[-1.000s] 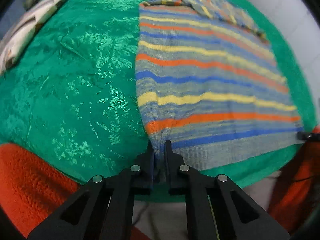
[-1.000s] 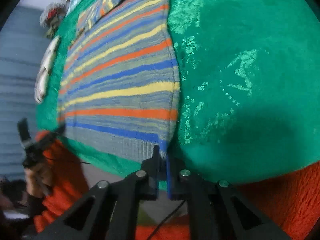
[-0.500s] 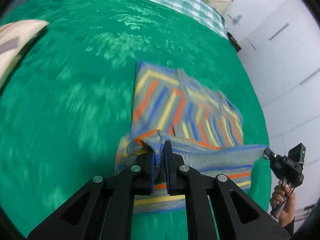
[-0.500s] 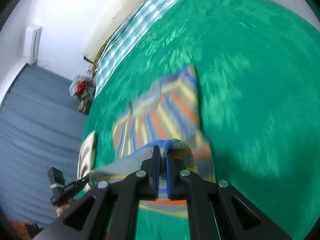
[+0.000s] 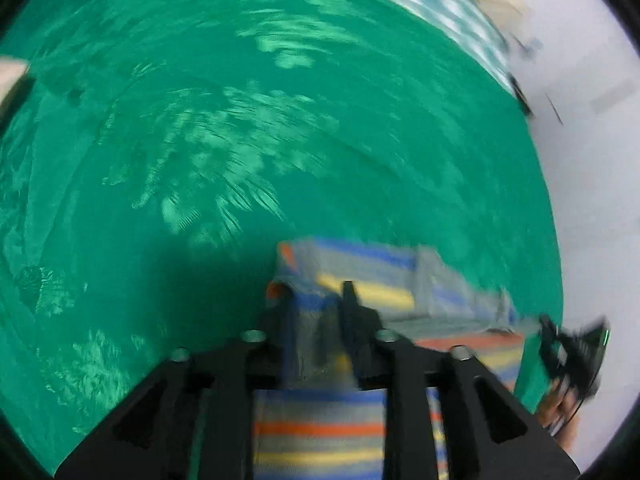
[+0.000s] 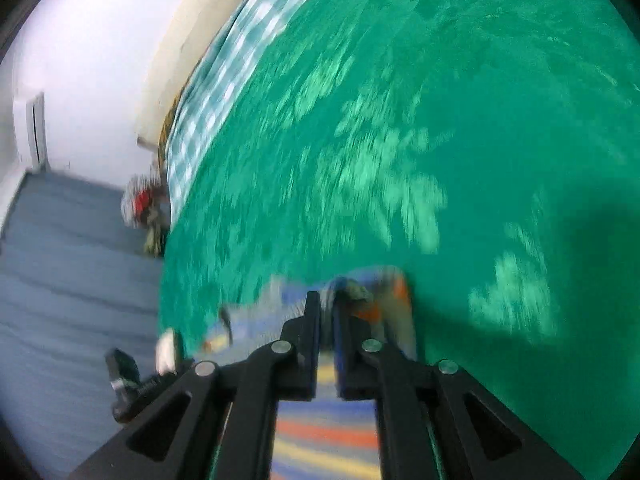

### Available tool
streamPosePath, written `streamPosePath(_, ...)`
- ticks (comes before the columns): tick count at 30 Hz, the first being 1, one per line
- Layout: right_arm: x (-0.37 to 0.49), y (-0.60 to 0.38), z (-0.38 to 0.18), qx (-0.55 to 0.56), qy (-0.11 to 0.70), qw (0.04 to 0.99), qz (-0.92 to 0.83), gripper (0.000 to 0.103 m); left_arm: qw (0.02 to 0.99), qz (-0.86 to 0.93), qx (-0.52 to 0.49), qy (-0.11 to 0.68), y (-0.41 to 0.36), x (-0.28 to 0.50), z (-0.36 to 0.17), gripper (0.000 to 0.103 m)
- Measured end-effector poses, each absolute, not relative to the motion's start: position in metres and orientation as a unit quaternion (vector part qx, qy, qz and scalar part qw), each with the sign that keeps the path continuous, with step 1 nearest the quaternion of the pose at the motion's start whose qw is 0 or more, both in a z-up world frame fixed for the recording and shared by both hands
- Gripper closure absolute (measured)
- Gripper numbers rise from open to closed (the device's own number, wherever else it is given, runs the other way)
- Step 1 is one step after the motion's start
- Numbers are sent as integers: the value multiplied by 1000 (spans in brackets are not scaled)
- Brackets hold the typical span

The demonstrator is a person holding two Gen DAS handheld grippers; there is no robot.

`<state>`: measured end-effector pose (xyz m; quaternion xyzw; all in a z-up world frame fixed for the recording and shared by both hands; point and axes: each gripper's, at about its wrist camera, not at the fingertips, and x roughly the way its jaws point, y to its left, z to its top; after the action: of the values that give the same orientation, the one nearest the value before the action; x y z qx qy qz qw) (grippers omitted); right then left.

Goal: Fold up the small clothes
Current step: 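Lift the hem with both grippers and fold it toward the collar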

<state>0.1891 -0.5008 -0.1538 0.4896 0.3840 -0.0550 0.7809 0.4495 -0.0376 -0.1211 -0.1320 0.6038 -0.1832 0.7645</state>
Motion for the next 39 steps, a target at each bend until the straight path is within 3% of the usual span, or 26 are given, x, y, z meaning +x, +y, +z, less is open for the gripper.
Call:
streamPosePath(1, 189, -505, -155, 492, 370, 785, -72, 78, 772, -169, -151, 594, -30, 455, -120, 56)
streamPosePath(2, 189, -508, -156, 495, 355, 789, -81, 64, 784, -159, -158, 579, -23, 456, -117, 51)
streamPosePath(4, 180, -511, -151, 493, 331, 798, -98, 62, 795, -158, -149, 567, -12, 450, -113, 41)
streamPosePath(9, 150, -488, -127, 402, 374, 834, -60, 62, 799, -207, -74, 560, 19, 381, -116, 36)
streamPosePath(12, 106, -459, -124, 371, 408, 834, -9, 49, 786, -236, -52, 569, 41, 322, -127, 30)
streamPosePath(14, 71, -443, -130, 374, 421, 826, 10, 35, 787, -235, -68, 566, 59, 293, -133, 27)
streamPosePath(16, 43, -428, -140, 380, 433, 817, 17, 34, 797, -216, -119, 551, 78, 276, -140, 19)
streamPosePath(18, 30, -415, -153, 383, 449, 807, 21, 34, 791, -208, -167, 550, 82, 273, -150, 19)
streamPosePath(20, 30, -407, -166, 393, 451, 801, 16, 34, 791, -218, -174, 545, 66, 273, -153, 28)
streamPosePath(21, 33, -405, -171, 404, 444, 800, 14, 34, 786, -234, -164, 549, 52, 273, -154, 50)
streamPosePath(22, 39, -402, -176, 409, 438, 800, 14, 34, 773, -249, -144, 565, 36, 274, -158, 81)
streamPosePath(23, 43, -400, -178, 411, 434, 801, 13, 42, 766, -251, -123, 579, 25, 273, -163, 96)
streamPosePath(24, 49, -397, -179, 415, 428, 803, 15, 52, 768, -240, -102, 585, 17, 272, -165, 97)
streamPosePath(25, 54, -395, -182, 419, 428, 801, 19, 84, 772, -233, -91, 584, 13, 275, -165, 98)
streamPosePath(26, 59, -393, -184, 415, 436, 799, 17, 93, 771, -232, -90, 586, 14, 274, -162, 99)
streamPosePath(39, 6, -381, -152, 407, 485, 774, 20, 94, 708, -279, -71, 646, 68, 239, -131, 100)
